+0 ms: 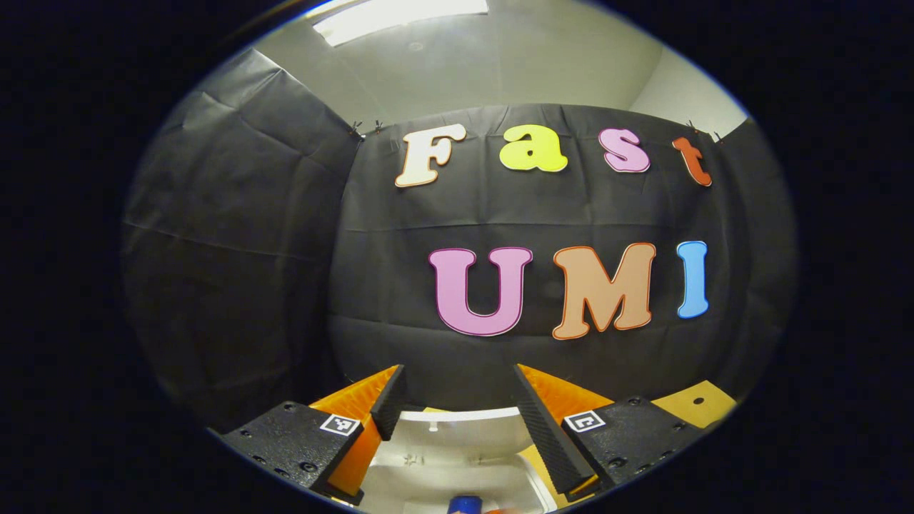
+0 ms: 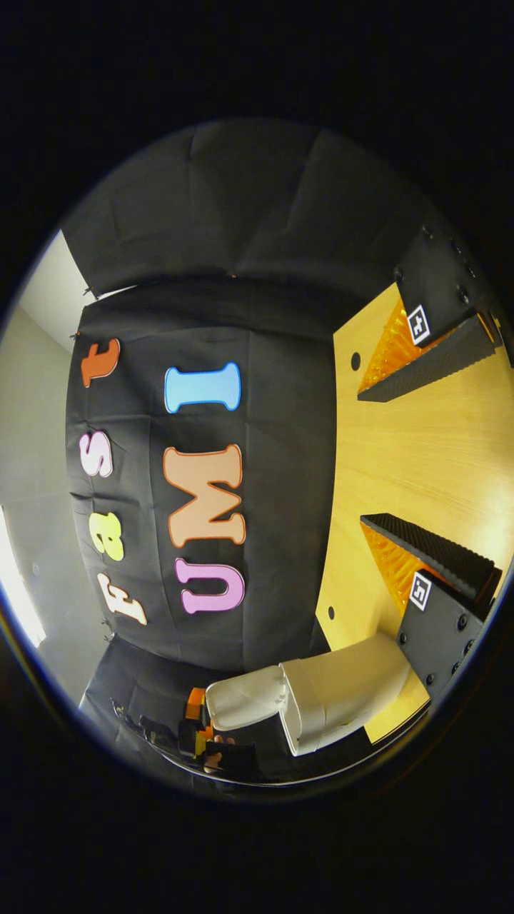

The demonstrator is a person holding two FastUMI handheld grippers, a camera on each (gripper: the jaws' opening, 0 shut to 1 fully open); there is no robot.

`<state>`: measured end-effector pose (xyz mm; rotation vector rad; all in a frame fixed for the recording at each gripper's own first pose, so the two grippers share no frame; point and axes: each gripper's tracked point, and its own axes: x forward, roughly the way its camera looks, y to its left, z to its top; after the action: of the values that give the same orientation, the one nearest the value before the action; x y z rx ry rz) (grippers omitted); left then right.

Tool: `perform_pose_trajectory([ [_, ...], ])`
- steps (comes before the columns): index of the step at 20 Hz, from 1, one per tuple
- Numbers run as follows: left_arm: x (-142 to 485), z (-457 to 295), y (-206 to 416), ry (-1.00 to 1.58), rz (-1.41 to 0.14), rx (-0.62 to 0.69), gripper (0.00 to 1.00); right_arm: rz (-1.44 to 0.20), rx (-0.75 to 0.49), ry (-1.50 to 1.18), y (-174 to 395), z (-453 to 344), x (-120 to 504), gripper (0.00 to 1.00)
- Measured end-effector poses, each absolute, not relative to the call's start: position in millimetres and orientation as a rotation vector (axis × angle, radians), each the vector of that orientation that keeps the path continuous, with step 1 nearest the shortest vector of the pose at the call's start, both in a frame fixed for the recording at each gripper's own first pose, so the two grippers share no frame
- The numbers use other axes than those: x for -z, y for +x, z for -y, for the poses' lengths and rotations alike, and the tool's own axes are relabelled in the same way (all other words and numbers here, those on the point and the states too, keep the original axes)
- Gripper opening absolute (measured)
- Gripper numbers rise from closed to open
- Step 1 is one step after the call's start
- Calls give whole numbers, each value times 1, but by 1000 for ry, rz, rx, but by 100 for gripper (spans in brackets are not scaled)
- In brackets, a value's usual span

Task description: Press the lid of the desktop garbage bin to open it, pick up the crumpled paper on the desktop and throw it into the bin, then pick up the pop can on the desktop and drop it into the bin, and finally close the garbage bin lid.

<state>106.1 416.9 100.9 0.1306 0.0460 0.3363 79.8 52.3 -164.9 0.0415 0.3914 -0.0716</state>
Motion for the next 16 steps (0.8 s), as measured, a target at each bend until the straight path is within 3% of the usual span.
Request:
perform_pose_trajectory([
  [1, -97, -413, 97, 123, -44, -337, 88, -391, 53, 40, 83, -57, 166, 99],
  [3, -86, -409, 78, 112, -44, -346, 92, -389, 16, 37, 91, -67, 165, 99],
  [4, -80, -409, 70, 109, -46, -354, 87, -388, 0, 35, 94, -71, 165, 99],
  [8, -49, -410, 42, 107, -84, -383, 87, -394, -52, 39, 102, -82, 167, 99],
  [10, -32, -408, 33, 100, -100, -383, 92, -413, -69, 41, 106, -84, 173, 99],
  [11, -22, -407, 30, 83, -109, -379, 88, -419, -74, 41, 105, -84, 173, 99],
  [16, 31, -406, 15, 4, -172, -393, 93, -431, -95, 31, 106, -83, 176, 99],
])
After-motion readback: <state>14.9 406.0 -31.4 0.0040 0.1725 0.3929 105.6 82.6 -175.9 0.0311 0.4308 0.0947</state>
